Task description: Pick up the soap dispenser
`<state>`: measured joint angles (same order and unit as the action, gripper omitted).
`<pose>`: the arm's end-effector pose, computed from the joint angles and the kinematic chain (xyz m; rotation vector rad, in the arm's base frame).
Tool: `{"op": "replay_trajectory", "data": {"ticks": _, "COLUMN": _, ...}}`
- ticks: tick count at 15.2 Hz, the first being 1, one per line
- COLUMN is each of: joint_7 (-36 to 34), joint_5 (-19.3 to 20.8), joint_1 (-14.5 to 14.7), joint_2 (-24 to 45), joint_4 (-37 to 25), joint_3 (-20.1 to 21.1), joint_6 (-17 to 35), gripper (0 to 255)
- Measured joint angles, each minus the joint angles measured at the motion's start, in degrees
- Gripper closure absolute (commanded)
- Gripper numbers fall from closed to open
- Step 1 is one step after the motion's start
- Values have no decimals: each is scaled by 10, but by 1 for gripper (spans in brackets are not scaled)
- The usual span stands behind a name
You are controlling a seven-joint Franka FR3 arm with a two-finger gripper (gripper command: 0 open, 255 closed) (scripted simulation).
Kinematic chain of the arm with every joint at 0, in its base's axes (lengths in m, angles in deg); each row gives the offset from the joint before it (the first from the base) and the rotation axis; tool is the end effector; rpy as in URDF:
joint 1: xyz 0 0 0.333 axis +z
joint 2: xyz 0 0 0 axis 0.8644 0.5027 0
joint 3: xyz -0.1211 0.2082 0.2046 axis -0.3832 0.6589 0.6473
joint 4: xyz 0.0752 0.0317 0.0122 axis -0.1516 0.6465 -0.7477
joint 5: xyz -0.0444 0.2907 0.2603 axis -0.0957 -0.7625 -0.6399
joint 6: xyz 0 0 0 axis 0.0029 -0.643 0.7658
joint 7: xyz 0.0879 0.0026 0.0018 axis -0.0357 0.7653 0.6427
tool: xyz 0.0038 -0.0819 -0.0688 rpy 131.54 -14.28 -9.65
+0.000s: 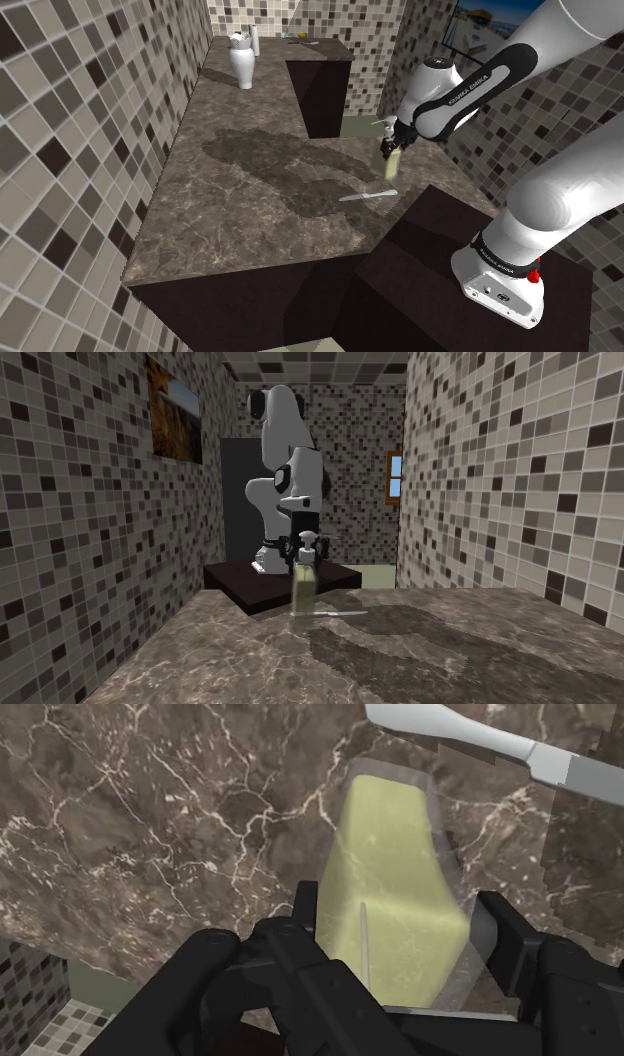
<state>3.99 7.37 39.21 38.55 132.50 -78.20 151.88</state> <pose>0.3687 -0.1212 0.2772 2.9611 -0.4887 0.2402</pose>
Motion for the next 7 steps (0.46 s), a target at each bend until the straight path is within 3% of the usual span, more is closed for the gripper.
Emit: {"op": "replay_trajectory", "data": {"ticks": 7, "joint_7": 30, "joint_5": -31, "joint_1": 16, "joint_2": -60, "joint_4": -9, "joint_3": -10, "joint_6": -68, "gripper": 255}}
